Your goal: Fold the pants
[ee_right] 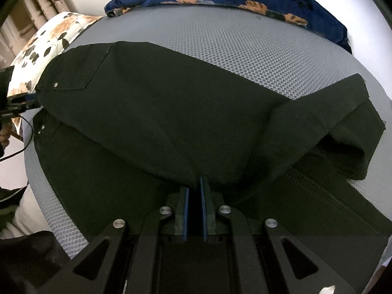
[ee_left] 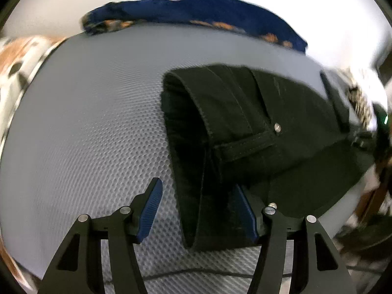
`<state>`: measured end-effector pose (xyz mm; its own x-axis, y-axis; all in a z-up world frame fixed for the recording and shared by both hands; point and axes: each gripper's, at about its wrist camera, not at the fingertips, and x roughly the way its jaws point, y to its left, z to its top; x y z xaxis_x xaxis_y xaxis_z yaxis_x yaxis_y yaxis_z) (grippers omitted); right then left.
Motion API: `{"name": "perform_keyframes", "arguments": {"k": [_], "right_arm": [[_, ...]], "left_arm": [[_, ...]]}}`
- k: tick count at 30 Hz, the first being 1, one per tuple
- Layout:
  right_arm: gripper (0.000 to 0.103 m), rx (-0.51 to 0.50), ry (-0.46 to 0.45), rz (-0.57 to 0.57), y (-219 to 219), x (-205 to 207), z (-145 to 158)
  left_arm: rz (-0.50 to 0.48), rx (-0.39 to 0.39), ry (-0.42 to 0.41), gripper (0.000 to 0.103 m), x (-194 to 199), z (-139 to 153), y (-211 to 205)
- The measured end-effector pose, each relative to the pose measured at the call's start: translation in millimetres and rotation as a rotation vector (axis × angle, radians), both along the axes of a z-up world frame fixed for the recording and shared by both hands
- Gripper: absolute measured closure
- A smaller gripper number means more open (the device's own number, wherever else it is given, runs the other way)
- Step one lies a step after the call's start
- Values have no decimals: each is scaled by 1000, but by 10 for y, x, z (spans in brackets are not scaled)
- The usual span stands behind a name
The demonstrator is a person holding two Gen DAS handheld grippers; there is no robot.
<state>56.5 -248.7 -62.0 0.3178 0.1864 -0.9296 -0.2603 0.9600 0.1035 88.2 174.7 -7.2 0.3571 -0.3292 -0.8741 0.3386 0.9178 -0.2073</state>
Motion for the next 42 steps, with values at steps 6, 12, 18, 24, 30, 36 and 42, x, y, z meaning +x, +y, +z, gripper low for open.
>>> {"name": "perform_keyframes", "arguments": {"k": [6, 12, 18, 24, 30, 36, 42], "right_arm": [[96, 15, -20, -7, -5, -21, 1], [95, 32, -43, -12, -60, -67, 6], [95, 48, -58, -13, -84, -82, 4], [95, 73, -66, -28, -90, -79, 6], [96, 53, -106, -50, -73, -161, 113], [96, 63, -150, -57, -114, -435, 478], [96, 36, -116, -8, 39, -706, 508]], "left_arm": [[212, -307, 83, 43, -138, 150, 218], [356, -502, 246, 44, -64, -85, 153], [459, -567, 300, 44, 19, -264, 107], [570, -665, 356, 64, 151, -469, 142], [425, -580, 265, 84, 146, -195, 18], [215, -467, 251, 84, 14, 1, -35], [97, -287, 249, 84, -42, -88, -255]]}}
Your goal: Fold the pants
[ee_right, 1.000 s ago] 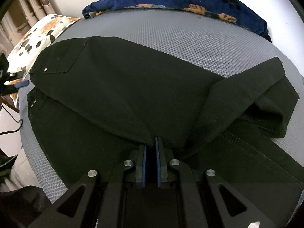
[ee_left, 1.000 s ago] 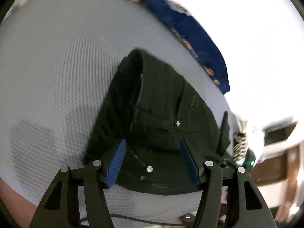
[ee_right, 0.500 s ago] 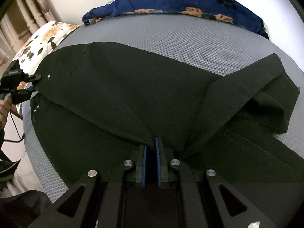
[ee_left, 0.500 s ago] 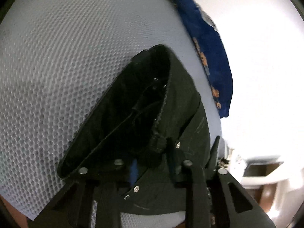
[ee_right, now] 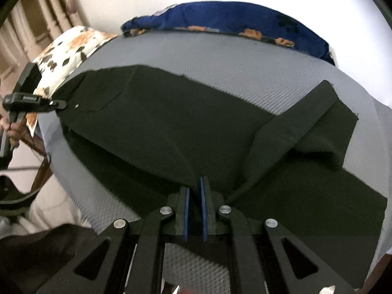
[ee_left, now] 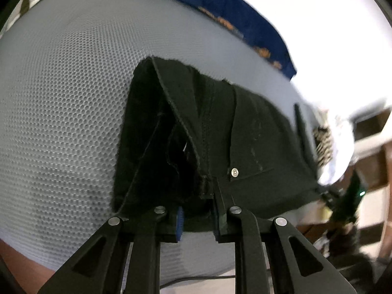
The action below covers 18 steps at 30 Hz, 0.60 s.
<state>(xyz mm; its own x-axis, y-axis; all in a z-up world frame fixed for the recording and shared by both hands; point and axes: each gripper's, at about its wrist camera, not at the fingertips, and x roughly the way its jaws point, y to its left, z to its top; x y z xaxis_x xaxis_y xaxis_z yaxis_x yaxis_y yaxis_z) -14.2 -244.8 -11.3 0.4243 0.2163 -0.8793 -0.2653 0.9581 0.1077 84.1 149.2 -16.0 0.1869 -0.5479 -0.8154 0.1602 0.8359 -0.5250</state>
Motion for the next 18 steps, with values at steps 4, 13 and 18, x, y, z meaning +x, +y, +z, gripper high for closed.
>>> {"name": "perform_keyframes", "arguments": {"k": [4, 13, 18], "right_arm": [[96, -2, 49, 15, 71, -113, -145], [96, 8, 102, 28, 121, -191, -312], [96, 7, 132, 22, 146, -177, -461]], "left_arm": [[-47, 77, -18, 84, -16, -59, -156], [-136, 184, -76, 84, -32, -48, -440], [-135, 242, -124, 76, -81, -100, -805]]}}
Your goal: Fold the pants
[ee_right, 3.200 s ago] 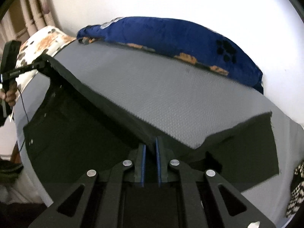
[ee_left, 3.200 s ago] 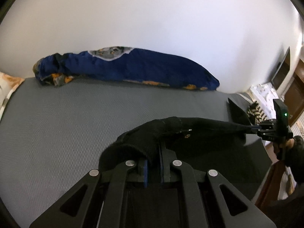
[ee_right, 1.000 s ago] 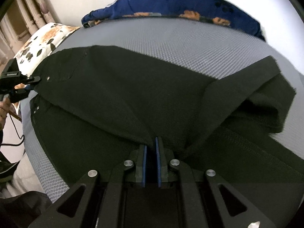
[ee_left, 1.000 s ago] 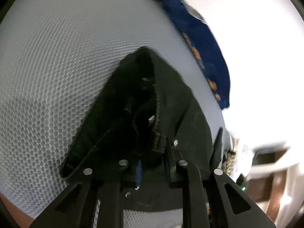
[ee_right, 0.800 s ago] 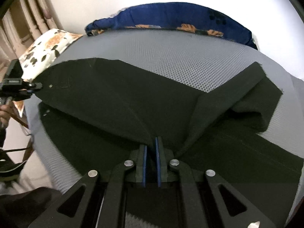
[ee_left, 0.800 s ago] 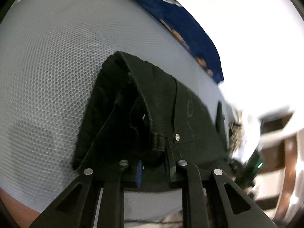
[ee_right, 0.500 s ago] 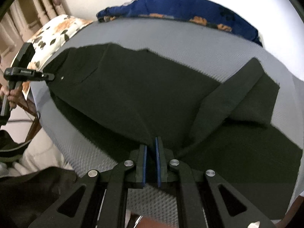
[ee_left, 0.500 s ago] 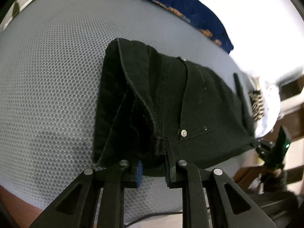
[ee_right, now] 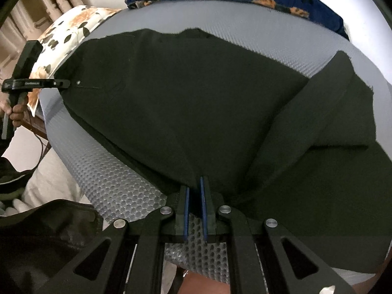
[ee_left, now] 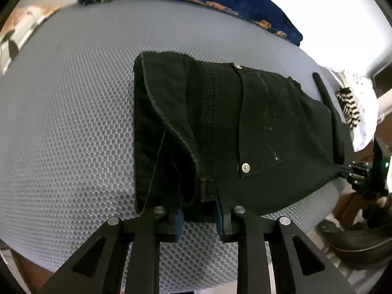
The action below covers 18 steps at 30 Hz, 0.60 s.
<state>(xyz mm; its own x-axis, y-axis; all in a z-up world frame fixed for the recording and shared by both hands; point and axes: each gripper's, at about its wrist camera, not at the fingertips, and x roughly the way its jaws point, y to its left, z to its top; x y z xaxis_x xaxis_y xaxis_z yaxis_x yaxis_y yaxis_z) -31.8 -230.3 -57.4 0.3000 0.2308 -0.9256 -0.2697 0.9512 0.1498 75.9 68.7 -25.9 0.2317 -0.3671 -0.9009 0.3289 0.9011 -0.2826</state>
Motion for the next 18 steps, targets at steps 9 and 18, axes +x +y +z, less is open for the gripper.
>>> {"name": "perform_keyframes", "arguments": {"k": [9, 18], "right_arm": [[88, 41, -2, -26, -76, -17, 18], [66, 65, -45, -46, -339, -225, 325]], "left_arm": [[-3, 60, -73, 60, -134, 203, -168], [-83, 129, -226, 60, -454, 591, 170]]}}
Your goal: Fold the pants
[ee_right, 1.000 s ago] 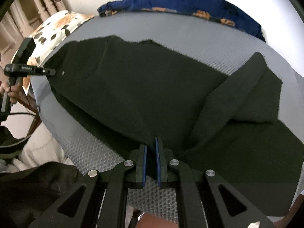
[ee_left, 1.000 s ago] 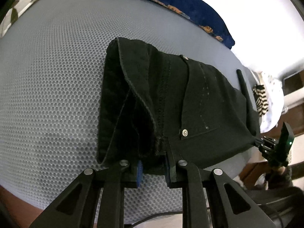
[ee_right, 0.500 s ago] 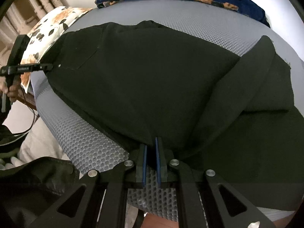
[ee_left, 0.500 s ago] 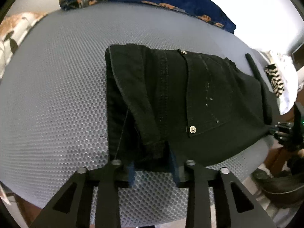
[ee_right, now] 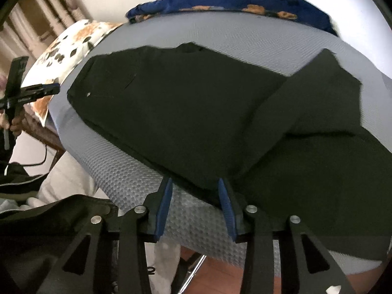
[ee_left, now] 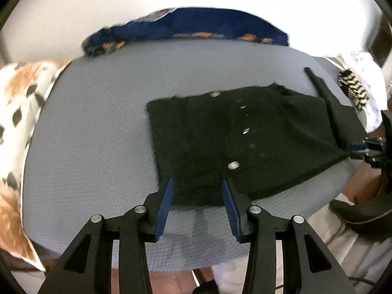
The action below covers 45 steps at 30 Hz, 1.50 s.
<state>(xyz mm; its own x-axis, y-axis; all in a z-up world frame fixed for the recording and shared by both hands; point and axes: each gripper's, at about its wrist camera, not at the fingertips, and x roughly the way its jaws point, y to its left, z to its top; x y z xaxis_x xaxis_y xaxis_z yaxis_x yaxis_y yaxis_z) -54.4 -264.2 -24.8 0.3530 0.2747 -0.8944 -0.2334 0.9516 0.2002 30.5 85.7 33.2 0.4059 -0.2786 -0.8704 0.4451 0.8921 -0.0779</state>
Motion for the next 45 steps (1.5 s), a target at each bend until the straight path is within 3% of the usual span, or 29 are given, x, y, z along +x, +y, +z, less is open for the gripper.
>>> {"name": "perform_keyframes", "arguments": {"k": [4, 9, 15, 19, 28, 29, 32, 38, 39, 41, 43, 45], "right_arm": [[66, 52, -16, -104, -300, 17, 75], [65, 117, -17, -252, -686, 129, 141], [65, 194, -7, -313, -869, 250, 191], [65, 263, 36, -306, -815, 318, 104], [65, 259, 90, -294, -736, 533, -107], [67, 268, 93, -292, -738, 554, -124], [90, 291, 92, -290, -746, 599, -129], [92, 346, 68, -287, -796, 626, -29], [92, 358, 68, -291, -813, 627, -19], [92, 374, 70, -293, -842, 632, -13], [92, 374, 72, -290, -866, 639, -14], [91, 381, 68, -287, -870, 638, -14]], "left_arm": [[-127, -32, -42, 60, -145, 73, -379], [-336, -125, -16, 60, -265, 31, -1193], [-514, -166, 1, 60, -455, -114, -2106], [-595, -143, 0, 60, -585, -254, -2487], [-645, -156, 75, 60, -657, -464, -2997], [-646, -160, 87, 60, -660, -485, -3061], [-633, -158, 108, 60, -671, -547, -3148], [-601, -152, 115, 61, -655, -653, -3324], [-594, -146, 117, 62, -638, -673, -3340], [-583, -162, 123, 82, -614, -689, -3339], [-563, -177, 144, 93, -576, -700, -3333], [-559, -184, 140, 96, -559, -693, -3329]]}}
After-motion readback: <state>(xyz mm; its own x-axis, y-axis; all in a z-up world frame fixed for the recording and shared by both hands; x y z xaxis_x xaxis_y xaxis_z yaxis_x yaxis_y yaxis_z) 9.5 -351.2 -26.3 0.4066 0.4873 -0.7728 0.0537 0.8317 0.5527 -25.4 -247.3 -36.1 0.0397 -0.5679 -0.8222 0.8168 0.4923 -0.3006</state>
